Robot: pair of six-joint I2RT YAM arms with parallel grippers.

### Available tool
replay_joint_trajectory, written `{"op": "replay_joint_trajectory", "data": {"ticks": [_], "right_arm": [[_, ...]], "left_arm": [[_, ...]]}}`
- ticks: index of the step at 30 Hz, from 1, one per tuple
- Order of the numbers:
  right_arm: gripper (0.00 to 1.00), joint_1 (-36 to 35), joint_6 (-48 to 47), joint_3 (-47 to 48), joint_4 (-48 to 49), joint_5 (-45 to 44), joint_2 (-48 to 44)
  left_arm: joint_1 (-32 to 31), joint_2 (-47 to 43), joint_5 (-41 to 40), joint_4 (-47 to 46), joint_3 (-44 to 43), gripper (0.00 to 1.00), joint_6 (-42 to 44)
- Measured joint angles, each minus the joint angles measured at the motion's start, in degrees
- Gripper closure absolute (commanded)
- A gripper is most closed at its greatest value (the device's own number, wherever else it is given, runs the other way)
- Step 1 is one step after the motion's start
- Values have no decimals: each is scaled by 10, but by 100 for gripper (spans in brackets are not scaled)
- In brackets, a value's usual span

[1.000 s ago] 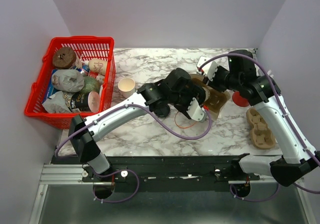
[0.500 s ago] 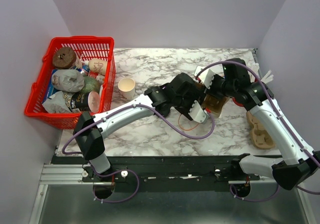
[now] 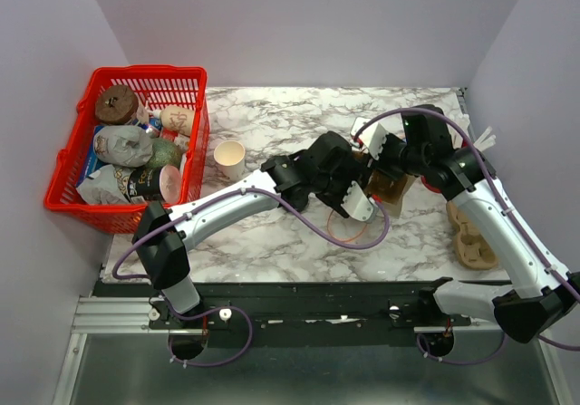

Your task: Pack the takeout coffee

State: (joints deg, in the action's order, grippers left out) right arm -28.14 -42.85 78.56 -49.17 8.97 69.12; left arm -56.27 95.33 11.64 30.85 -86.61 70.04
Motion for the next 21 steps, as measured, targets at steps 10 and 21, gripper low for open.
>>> {"op": "replay_joint_trajectory", "data": {"ticks": [10,21], "right_arm": [[99,1,14,1,10,14,-3],[99,0,20,1,16,30,-7]], "left_arm": [[0,1,3,-13,-2,100,-17],[0,35,3,-40,-1,100,-8]]}}
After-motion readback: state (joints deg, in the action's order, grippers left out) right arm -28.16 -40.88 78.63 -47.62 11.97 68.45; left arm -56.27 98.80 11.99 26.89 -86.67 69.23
